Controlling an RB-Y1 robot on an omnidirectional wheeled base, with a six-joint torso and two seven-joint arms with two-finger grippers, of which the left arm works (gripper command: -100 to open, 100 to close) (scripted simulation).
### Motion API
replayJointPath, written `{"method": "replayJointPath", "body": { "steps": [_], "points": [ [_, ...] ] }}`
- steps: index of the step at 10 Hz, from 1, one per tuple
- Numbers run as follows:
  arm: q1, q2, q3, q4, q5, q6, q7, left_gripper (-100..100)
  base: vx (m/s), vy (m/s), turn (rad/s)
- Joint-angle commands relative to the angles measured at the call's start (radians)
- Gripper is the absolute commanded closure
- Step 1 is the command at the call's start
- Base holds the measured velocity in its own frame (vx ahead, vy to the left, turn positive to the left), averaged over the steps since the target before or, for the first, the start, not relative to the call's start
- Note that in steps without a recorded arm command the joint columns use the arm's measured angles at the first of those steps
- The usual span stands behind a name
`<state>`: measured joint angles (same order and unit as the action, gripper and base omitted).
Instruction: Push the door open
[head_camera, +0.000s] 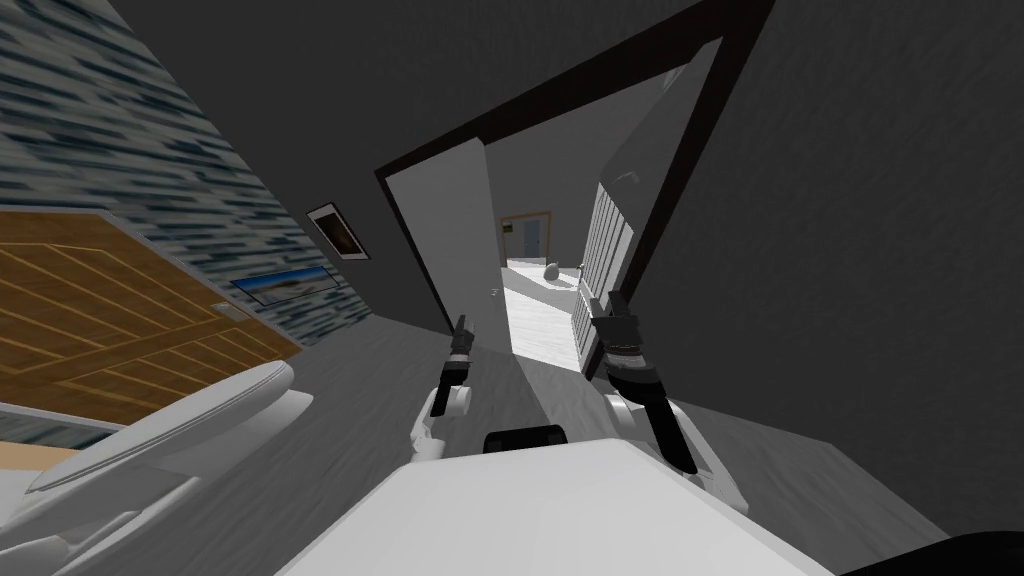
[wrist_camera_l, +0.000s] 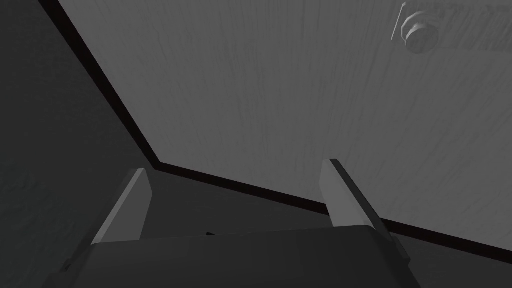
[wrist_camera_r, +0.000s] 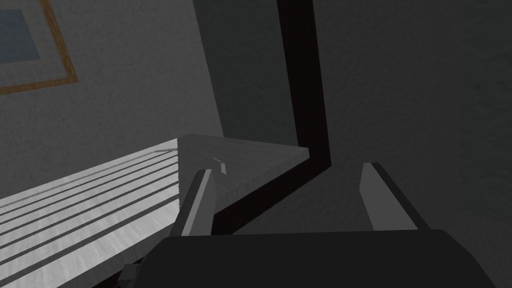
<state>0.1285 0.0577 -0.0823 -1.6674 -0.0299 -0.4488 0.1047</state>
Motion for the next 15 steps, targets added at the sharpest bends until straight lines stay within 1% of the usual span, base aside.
{"method": "replayJointPath", "body": {
  "steps": [1,4,5,6,7,8,9,12,13,15],
  "points": [
    [-0.019,0.001,-0.002,0.033,0.0,-0.001,0.001,-100,0.053,0.053,-0.01],
    [-0.1,0.0,-0.015,0.15,-0.001,-0.001,0.003,-100,0.078,0.071,-0.019],
    [-0.1,0.0,-0.015,0.165,-0.001,-0.001,0.003,-100,0.068,0.062,-0.011],
    [-0.126,-0.001,-0.019,0.203,-0.001,-0.001,0.004,-100,0.055,0.056,-0.008],
    [-0.126,-0.001,-0.019,0.209,-0.001,-0.001,0.004,-100,0.04,0.039,-0.009],
    [-0.153,-0.002,-0.024,0.246,-0.001,-0.001,0.005,-100,0.044,0.044,-0.013],
    [-0.153,-0.002,-0.024,0.253,-0.001,-0.001,0.005,-100,0.041,0.035,-0.011],
    [-0.233,-0.007,-0.037,0.363,-0.002,-0.002,0.008,-100,0.078,0.06,-0.018],
    [-0.233,-0.007,-0.037,0.382,-0.002,-0.002,0.008,-100,0.059,0.067,-0.011],
    [-0.284,-0.011,-0.045,0.457,-0.002,-0.002,0.01,-100,0.062,0.071,-0.015]
  ]
}}
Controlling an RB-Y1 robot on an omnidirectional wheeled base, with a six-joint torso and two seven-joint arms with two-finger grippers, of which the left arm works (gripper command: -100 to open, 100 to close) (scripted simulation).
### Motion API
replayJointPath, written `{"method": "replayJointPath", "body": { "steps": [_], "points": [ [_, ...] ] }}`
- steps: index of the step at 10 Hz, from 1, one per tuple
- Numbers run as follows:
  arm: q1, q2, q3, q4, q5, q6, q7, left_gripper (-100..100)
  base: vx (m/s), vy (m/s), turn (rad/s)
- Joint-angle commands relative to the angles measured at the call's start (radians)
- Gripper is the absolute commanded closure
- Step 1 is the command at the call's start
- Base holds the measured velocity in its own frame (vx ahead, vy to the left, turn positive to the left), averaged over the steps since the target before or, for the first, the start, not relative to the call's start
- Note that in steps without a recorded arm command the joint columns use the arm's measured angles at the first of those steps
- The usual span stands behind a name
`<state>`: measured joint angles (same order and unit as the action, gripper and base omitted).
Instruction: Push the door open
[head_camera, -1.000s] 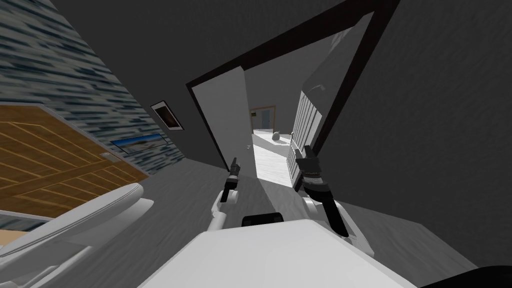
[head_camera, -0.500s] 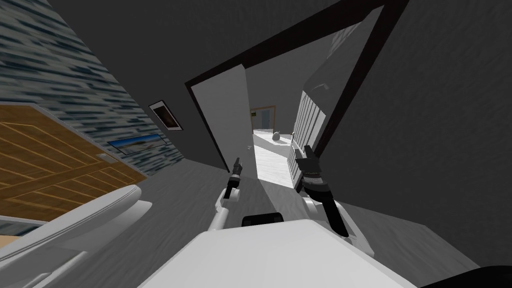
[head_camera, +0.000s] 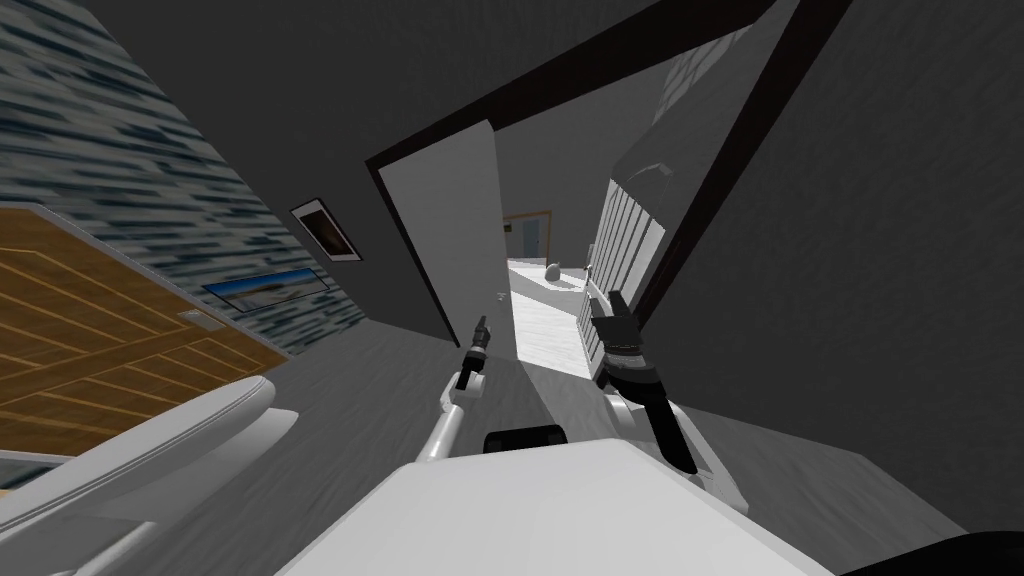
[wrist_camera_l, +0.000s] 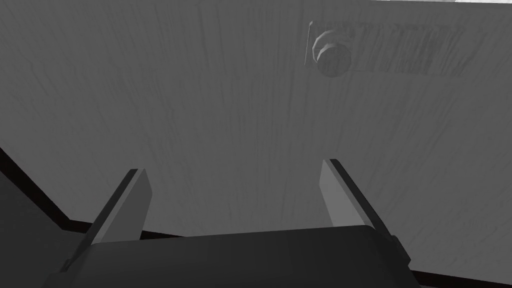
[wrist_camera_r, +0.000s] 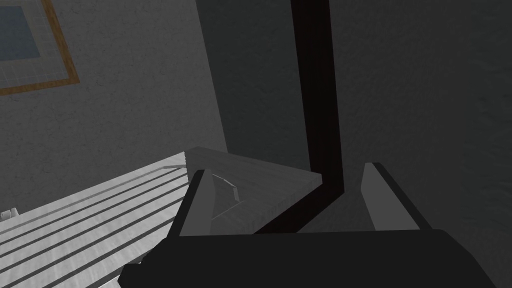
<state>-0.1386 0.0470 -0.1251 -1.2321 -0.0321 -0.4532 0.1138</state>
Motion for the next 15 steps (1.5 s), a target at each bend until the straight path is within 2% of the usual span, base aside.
{"method": "replayJointPath", "body": {
  "steps": [1,3,4,6,7,9,10,12,13,15],
  "points": [
    [-0.017,-0.001,-0.002,0.031,0.0,0.003,0.001,-100,0.054,0.049,-0.013],
    [-0.066,-0.006,-0.01,0.097,0.0,0.002,0.003,-100,0.061,0.054,-0.016],
    [-0.066,-0.006,-0.01,0.112,0.0,0.002,0.003,-100,0.058,0.051,-0.01],
    [-0.112,-0.013,-0.018,0.18,-0.001,0.002,0.004,-100,0.071,0.066,-0.014],
    [-0.112,-0.013,-0.018,0.188,-0.001,0.002,0.004,-100,0.06,0.041,-0.01],
    [-0.157,-0.02,-0.025,0.248,-0.001,0.002,0.006,-100,0.068,0.05,-0.012],
    [-0.157,-0.02,-0.025,0.26,-0.001,0.002,0.006,-100,0.059,0.054,-0.012],
    [-0.196,-0.028,-0.032,0.318,-0.001,0.002,0.007,-100,0.053,0.053,-0.01],
    [-0.196,-0.028,-0.032,0.323,-0.001,0.002,0.007,-100,0.049,0.04,-0.011],
    [-0.232,-0.036,-0.038,0.38,-0.002,0.002,0.008,-100,0.053,0.039,-0.01]
  ]
}}
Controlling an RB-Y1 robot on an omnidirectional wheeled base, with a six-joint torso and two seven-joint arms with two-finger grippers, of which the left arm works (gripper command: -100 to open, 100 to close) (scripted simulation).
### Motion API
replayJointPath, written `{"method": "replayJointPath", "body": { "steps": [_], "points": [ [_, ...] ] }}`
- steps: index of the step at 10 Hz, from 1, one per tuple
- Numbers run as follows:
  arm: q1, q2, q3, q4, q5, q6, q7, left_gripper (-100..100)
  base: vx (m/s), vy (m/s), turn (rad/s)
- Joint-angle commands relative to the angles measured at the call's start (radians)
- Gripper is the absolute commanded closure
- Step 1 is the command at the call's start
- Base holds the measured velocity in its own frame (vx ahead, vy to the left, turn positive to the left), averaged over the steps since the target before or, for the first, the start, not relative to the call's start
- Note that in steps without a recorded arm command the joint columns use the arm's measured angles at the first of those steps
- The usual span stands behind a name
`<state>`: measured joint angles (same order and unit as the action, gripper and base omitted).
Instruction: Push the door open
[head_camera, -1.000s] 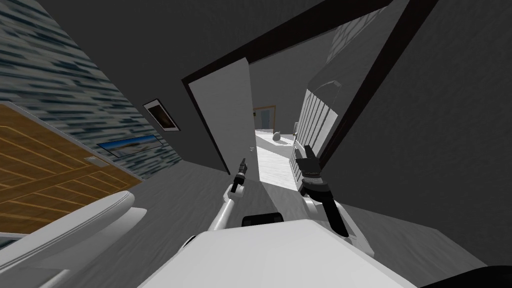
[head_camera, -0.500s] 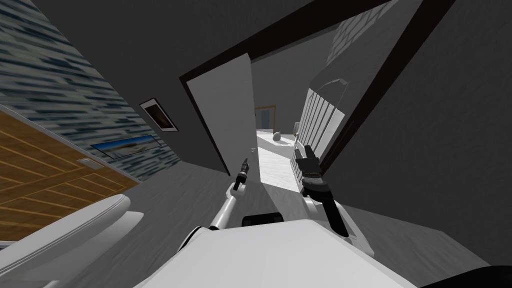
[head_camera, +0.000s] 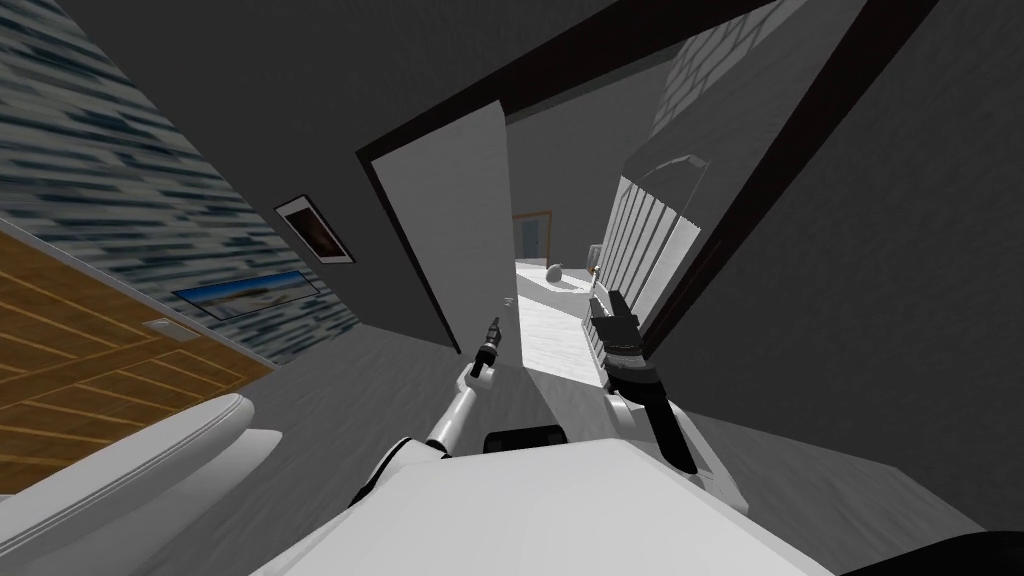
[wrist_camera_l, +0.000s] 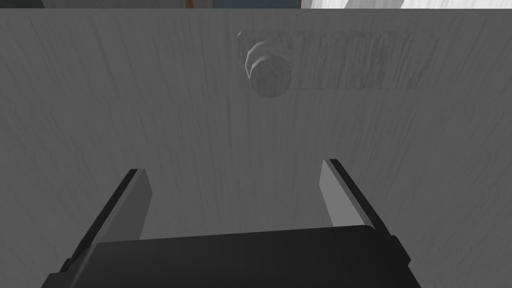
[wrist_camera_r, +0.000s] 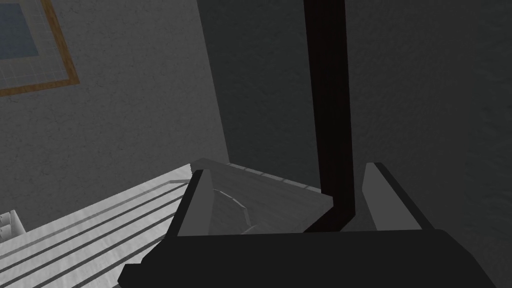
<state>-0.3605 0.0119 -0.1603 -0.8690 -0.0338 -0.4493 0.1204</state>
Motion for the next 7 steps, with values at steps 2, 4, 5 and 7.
{"method": "replayJointPath", "body": {
  "steps": [2,4,5,7],
  "points": [
    [-0.04,-0.008,-0.007,0.069,0.0,-0.002,0.003,-100,0.083,0.04,-0.013],
    [-0.065,-0.015,-0.011,0.109,0.0,-0.002,0.004,-100,0.08,0.063,-0.01],
    [-0.075,-0.018,-0.013,0.127,0.0,-0.002,0.004,-100,0.052,0.052,-0.009],
    [-0.086,-0.022,-0.012,0.148,0.0,-0.008,0.003,-100,0.049,0.036,-0.008]
  ]
}}
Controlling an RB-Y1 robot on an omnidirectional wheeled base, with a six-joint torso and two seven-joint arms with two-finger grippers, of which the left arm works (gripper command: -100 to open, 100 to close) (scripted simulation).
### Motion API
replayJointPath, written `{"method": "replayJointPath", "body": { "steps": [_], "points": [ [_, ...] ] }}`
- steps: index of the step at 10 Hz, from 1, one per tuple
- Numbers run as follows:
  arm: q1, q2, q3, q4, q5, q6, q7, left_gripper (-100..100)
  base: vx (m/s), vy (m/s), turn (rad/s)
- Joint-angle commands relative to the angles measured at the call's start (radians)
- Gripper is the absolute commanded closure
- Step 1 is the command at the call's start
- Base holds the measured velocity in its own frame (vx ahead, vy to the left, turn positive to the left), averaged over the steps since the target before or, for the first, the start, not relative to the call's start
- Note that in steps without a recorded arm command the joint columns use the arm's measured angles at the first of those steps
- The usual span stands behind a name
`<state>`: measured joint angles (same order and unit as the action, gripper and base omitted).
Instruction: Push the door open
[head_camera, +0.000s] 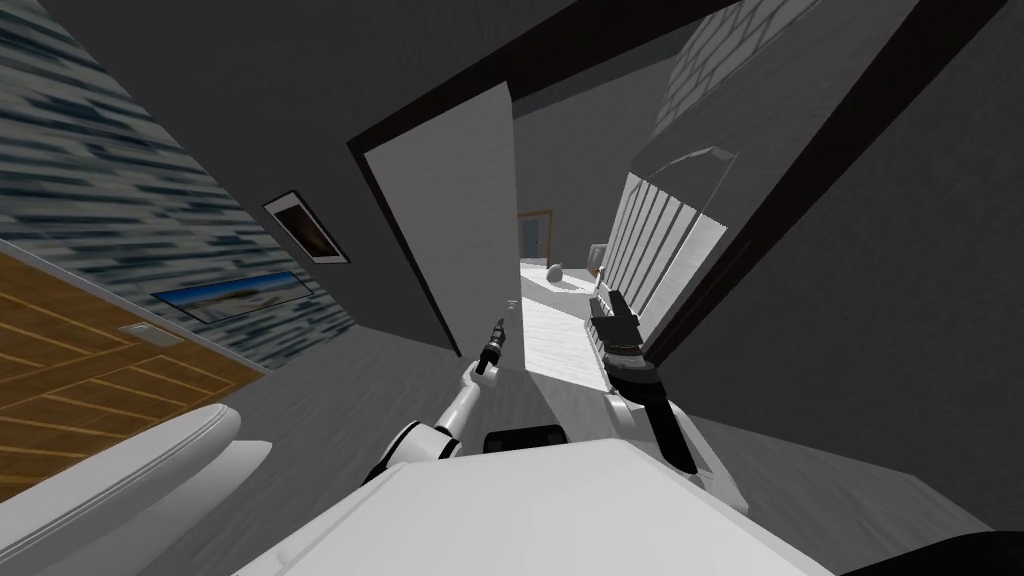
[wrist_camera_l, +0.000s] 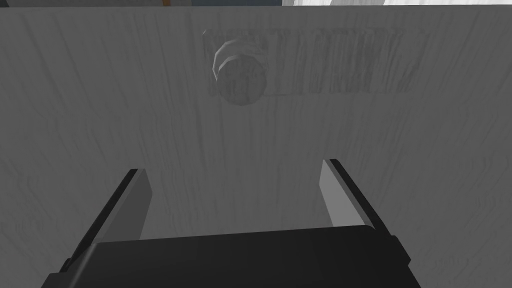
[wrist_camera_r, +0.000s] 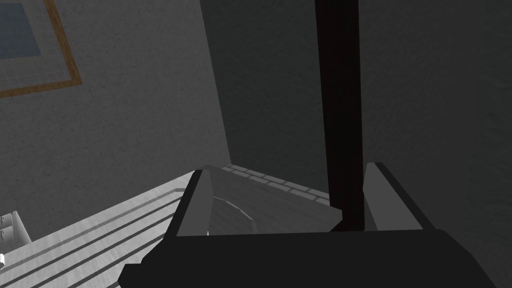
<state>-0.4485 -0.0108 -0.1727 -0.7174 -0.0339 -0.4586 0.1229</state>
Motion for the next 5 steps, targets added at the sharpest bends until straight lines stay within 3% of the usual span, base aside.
{"method": "replayJointPath", "body": {
  "steps": [1,5],
  "points": [
    [0.0,0.025,0.003,0.002,0.001,-0.001,-0.001,-100,0.095,-0.011,-0.026],
    [0.0,0.043,0.01,0.006,0.003,-0.004,-0.004,-100,0.173,-0.056,-0.022]
  ]
}}
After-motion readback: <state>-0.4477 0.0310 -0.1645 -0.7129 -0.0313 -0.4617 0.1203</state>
